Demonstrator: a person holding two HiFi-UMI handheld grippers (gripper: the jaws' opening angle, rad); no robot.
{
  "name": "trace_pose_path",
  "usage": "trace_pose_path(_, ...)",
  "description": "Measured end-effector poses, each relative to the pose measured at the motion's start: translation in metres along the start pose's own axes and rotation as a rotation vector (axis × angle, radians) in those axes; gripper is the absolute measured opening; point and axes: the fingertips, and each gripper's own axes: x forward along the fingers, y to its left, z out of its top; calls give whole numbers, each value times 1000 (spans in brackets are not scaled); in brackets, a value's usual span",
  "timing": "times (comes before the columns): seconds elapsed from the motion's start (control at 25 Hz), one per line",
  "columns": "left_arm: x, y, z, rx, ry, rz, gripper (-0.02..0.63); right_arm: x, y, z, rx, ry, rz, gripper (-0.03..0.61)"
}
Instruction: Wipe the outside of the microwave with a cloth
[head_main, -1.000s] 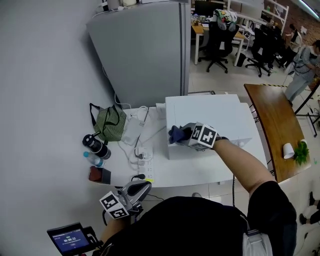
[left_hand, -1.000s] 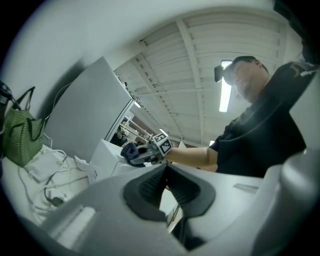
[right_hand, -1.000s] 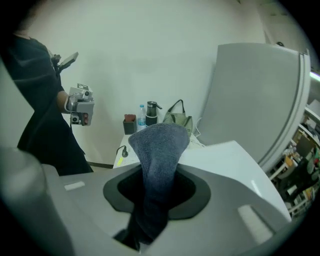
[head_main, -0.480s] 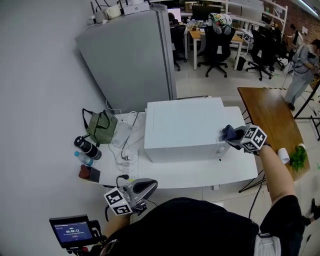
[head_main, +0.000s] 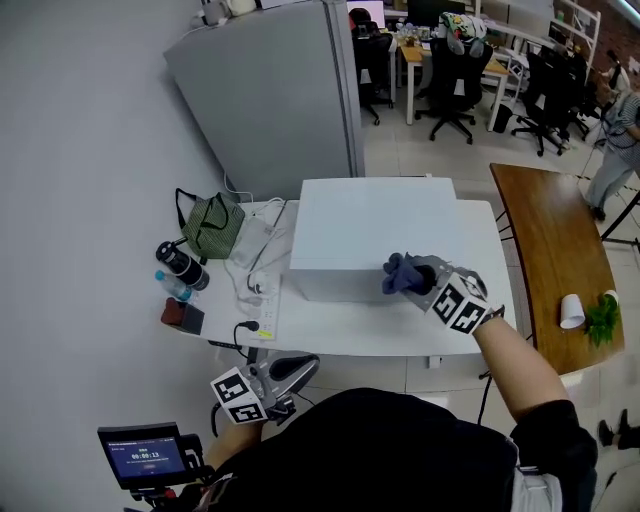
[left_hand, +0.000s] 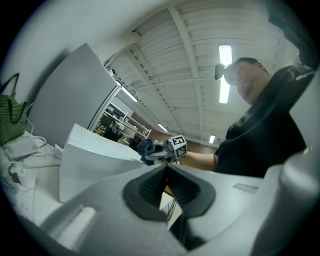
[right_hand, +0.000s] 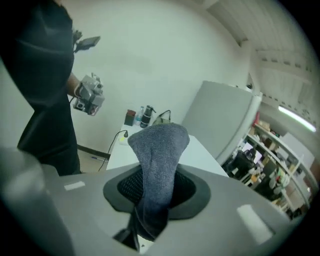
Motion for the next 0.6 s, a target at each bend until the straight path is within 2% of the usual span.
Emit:
trace_pose_path(0.12, -35, -1, 4, 11, -13, -4, 3, 89, 50, 39, -189, 99, -44, 107)
trace_pose_path(0.28, -103, 3, 6, 11, -16, 17, 3, 179, 69, 77, -391, 280, -175, 107)
trace_pose_path(0.4, -158, 10, 8, -4, -28, 41, 3, 217, 67, 93, -546, 397, -279, 107)
trace_pose_path(0.6, -211, 25, 9, -33, -52, 78, 3, 237, 67, 90, -693, 478, -352, 104)
